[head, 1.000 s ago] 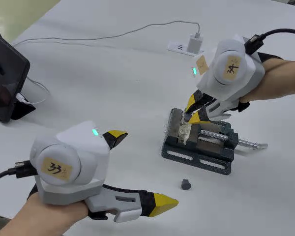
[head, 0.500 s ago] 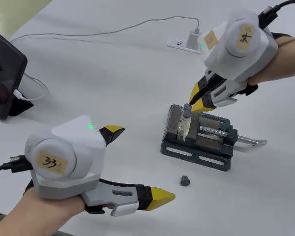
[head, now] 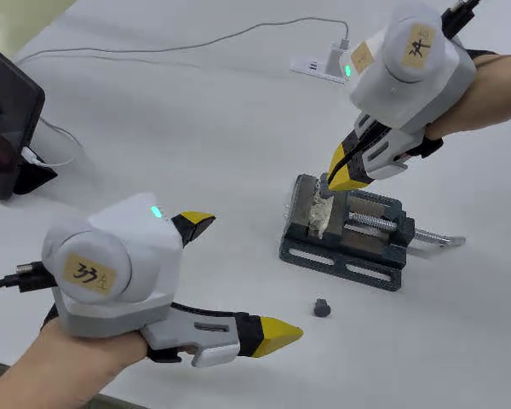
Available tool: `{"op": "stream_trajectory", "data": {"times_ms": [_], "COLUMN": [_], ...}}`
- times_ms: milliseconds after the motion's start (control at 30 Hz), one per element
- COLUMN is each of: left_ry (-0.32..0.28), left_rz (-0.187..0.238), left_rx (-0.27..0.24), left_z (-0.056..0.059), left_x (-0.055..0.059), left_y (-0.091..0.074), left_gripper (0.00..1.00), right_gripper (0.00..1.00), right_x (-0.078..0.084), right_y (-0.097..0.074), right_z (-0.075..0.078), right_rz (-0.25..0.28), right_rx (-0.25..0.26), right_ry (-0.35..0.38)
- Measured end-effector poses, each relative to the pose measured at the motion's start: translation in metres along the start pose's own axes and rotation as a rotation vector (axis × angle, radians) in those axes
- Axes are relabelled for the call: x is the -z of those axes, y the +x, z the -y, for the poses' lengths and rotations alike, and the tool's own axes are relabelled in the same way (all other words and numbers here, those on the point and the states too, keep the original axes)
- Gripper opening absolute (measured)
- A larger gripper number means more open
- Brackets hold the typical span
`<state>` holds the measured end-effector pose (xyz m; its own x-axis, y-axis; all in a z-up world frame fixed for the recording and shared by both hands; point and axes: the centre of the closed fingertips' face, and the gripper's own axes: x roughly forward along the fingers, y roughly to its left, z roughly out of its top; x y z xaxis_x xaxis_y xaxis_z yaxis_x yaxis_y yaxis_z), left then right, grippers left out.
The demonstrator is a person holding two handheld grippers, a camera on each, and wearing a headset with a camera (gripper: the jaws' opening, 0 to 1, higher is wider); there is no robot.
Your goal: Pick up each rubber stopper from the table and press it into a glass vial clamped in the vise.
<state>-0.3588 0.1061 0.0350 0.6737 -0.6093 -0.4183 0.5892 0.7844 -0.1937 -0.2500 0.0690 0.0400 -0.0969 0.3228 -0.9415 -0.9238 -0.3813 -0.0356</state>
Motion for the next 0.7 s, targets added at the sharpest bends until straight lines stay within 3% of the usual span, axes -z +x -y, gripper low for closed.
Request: {"op": "stream_trajectory", "data": {"times_ms": [700], "left_ry": [-0.012], "left_rz": [-0.012], "left_rx": [0.019], "left_z": [0.0038], "left_x": [0.0055], "left_y": [0.0043], "left_gripper": [0.96], "right_gripper": [0.00], "right_x": [0.0015], "right_y": [0.0055], "right_z": [-0.0055], "right_rz": [-0.037], "right_rx": [-0.023], "right_ry": [-0.039]}}
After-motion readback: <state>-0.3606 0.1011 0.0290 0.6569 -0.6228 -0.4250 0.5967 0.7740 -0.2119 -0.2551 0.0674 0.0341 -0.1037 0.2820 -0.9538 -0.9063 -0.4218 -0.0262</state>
